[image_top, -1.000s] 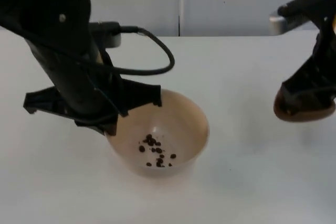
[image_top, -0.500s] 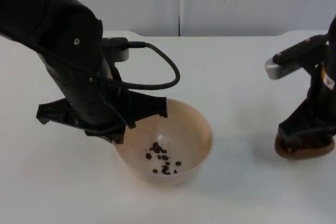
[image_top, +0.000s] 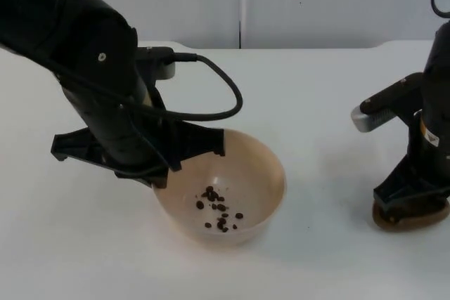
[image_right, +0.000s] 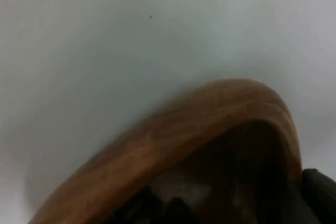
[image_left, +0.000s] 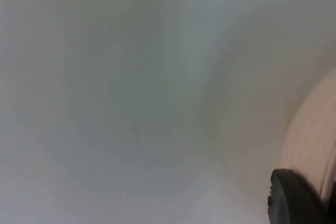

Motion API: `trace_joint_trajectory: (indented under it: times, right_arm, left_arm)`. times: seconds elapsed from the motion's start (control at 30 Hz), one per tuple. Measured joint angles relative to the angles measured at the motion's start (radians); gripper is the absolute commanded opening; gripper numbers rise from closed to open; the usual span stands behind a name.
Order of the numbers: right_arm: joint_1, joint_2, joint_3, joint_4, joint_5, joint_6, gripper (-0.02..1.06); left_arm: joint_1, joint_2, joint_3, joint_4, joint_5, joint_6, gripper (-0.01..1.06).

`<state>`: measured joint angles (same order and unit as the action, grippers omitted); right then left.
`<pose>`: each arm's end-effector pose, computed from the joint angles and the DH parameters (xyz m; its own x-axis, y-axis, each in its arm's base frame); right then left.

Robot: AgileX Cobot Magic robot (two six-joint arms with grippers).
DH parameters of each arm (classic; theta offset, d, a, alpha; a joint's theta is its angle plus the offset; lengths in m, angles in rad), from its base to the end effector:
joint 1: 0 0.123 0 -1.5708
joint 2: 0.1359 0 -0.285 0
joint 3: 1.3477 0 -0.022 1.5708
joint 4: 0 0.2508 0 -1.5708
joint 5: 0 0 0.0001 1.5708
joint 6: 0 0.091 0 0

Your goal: Pick up the bowl with the left hand and pour the coffee beans from the cup into the bowl with the right hand.

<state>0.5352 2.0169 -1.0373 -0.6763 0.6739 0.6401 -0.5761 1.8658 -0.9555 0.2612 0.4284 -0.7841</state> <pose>0.3117 0.1434 0.0965 -0.8854 -0.4395 -0.1516 -0.3592 0.8538 -0.3768 0.2864 -0.1744 0.1274 -0.9435 -0.0023 -0.3314 0.0265 0.9962 -0.0825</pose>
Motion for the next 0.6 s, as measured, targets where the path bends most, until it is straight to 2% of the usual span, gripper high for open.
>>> trace_joint_trajectory:
  times: [0.23,0.33,0.43,0.47,0.5,0.6]
  right_arm:
    - [0.0,0.0,0.0,-0.005,0.0,0.015,0.0]
    - [0.0,0.001,0.0,-0.005,0.0,0.015,0.01]
    - [0.0,0.001,0.0,-0.006,0.0,0.015,0.13]
    - [0.0,0.001,0.0,-0.006,0.0,0.015,0.19]
    - [0.0,0.002,0.0,-0.006,0.0,0.017,0.19]
    - [0.0,0.007,0.0,-0.006,0.0,0.019,0.44]
  left_arm:
    - [0.0,0.0,0.0,0.004,-0.002,0.011,0.0]
    - [0.0,0.0,0.0,0.004,-0.002,0.018,0.03]
    - [0.0,0.0,0.0,0.004,-0.002,0.021,0.23]
    - [0.0,0.0,0.0,0.004,-0.002,0.021,0.34]
    - [0.0,0.0,0.0,0.002,-0.003,0.023,0.34]
    - [0.0,0.0,0.0,0.002,-0.005,0.024,0.57]
